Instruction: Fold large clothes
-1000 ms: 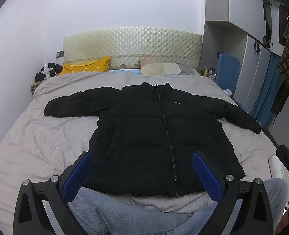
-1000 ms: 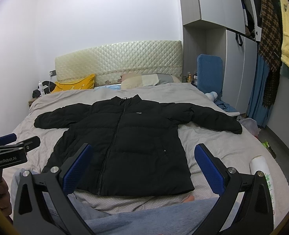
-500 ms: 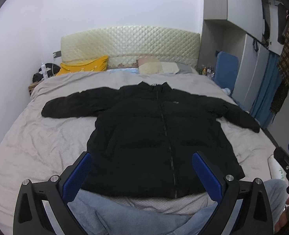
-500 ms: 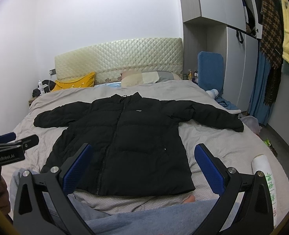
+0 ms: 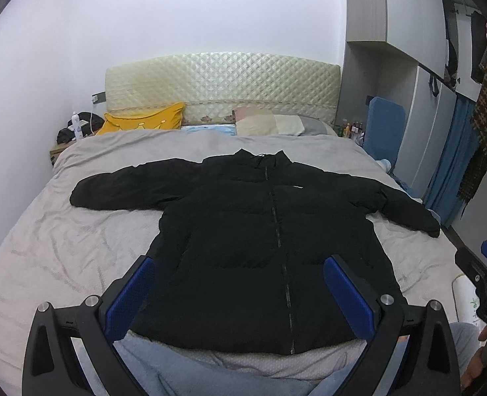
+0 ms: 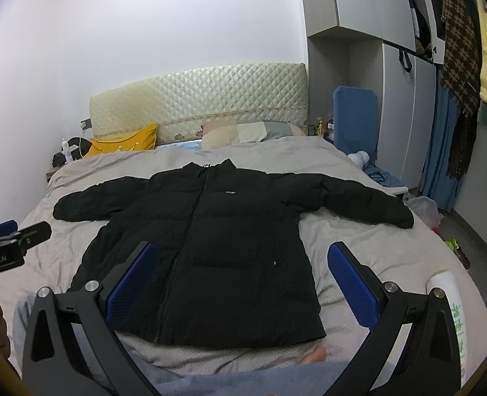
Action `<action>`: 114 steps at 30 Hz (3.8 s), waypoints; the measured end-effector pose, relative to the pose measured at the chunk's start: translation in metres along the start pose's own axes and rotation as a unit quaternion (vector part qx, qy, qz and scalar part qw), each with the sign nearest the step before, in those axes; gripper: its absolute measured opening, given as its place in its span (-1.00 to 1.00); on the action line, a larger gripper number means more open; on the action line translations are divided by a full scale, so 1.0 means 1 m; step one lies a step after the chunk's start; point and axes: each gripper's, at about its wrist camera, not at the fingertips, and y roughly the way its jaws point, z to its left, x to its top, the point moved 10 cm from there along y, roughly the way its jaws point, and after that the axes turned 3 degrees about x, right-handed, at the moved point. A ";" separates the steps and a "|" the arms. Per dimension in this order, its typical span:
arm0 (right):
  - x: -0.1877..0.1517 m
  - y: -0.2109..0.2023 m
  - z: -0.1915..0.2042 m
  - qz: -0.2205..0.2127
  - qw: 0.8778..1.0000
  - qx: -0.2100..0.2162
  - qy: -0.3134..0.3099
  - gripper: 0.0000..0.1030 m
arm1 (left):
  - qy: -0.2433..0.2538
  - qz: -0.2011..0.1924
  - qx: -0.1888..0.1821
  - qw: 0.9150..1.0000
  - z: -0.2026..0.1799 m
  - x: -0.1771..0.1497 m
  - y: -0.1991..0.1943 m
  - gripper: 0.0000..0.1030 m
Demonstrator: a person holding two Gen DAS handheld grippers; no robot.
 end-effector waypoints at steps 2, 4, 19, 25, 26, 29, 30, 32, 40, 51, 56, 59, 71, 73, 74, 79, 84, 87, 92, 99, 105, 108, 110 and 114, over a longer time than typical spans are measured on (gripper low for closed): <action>0.005 0.004 -0.001 -0.001 1.000 0.000 0.000 1.00 | 0.003 -0.001 -0.002 1.000 -0.003 0.004 0.005 0.99; 0.009 0.009 -0.004 -0.003 1.000 -0.006 0.000 1.00 | 0.005 -0.002 -0.003 1.000 -0.006 0.007 0.009 0.99; 0.038 0.075 -0.044 -0.024 0.999 -0.038 0.009 1.00 | 0.011 0.004 -0.028 1.000 -0.006 0.039 0.088 0.99; 0.056 0.110 -0.081 -0.056 0.995 -0.078 0.036 1.00 | 0.012 -0.007 -0.044 0.999 -0.006 0.051 0.136 0.99; 0.058 0.116 -0.087 -0.060 0.994 -0.082 0.036 1.00 | 0.011 -0.014 -0.046 0.999 -0.006 0.053 0.142 0.99; 0.063 0.131 -0.111 -0.066 0.992 -0.098 0.050 1.00 | 0.009 -0.034 -0.049 0.998 -0.004 0.056 0.164 0.99; 0.066 0.135 -0.119 -0.070 0.991 -0.100 0.058 1.00 | 0.008 -0.040 -0.051 0.998 -0.002 0.056 0.170 0.99; 0.072 0.146 -0.138 -0.074 0.988 -0.106 0.080 1.00 | 0.003 -0.041 -0.047 0.998 0.000 0.055 0.181 0.99; 0.076 0.205 -0.241 -0.066 0.970 -0.125 0.198 0.98 | -0.046 -0.019 -0.056 0.997 0.023 0.041 0.222 0.99; -0.030 0.308 -0.383 0.040 0.933 -0.148 0.326 0.74 | -0.044 0.025 -0.033 0.998 0.032 0.006 0.266 0.99; -0.057 0.318 -0.426 0.019 0.899 -0.123 0.419 0.75 | -0.051 0.051 -0.029 0.997 0.033 -0.007 0.288 0.99; -0.061 0.330 -0.440 0.009 0.891 -0.107 0.441 0.75 | -0.047 0.059 -0.019 0.997 0.032 -0.012 0.298 0.99; -0.051 0.351 -0.489 -0.080 0.860 -0.087 0.496 0.50 | -0.045 0.068 -0.008 0.997 0.033 -0.021 0.317 0.99; -0.047 0.356 -0.489 -0.080 0.865 -0.081 0.489 0.02 | -0.047 0.065 -0.004 0.997 0.034 -0.021 0.319 0.99; -0.046 0.358 -0.487 -0.079 0.869 -0.082 0.482 -0.11 | -0.049 0.065 -0.003 0.997 0.035 -0.021 0.320 0.99; -0.021 0.346 -0.489 -0.103 0.884 -0.086 0.448 -0.68 | -0.029 0.079 0.013 0.996 0.034 -0.021 0.327 0.99; 0.006 0.324 -0.490 -0.105 0.894 -0.100 0.424 -0.74 | -0.026 0.067 0.015 0.997 0.039 -0.015 0.322 0.99; 0.024 0.305 -0.491 -0.120 0.896 -0.113 0.413 -0.74 | -0.022 0.060 0.019 0.998 0.043 -0.012 0.318 0.99; 0.089 0.263 -0.471 -0.150 0.915 -0.117 0.355 -0.75 | -0.016 0.056 0.021 0.998 0.051 -0.009 0.312 0.99; 0.181 0.219 -0.401 -0.158 0.941 -0.113 0.278 -0.75 | -0.016 0.026 0.010 0.999 0.057 0.002 0.293 0.99; 0.248 0.200 -0.300 -0.166 0.962 -0.094 0.197 -0.75 | -0.014 0.022 -0.001 1.000 0.059 0.003 0.284 0.99; 0.274 0.201 -0.236 -0.164 0.971 -0.078 0.153 -0.75 | -0.007 0.015 -0.003 1.000 0.060 0.006 0.278 0.99; 0.288 0.204 -0.193 -0.164 0.976 -0.063 0.129 -0.75 | -0.003 0.008 -0.009 1.000 0.059 0.008 0.272 0.99; 0.303 0.216 -0.105 -0.157 0.984 -0.033 0.074 -0.75 | 0.002 -0.004 -0.016 1.000 0.061 0.010 0.262 0.99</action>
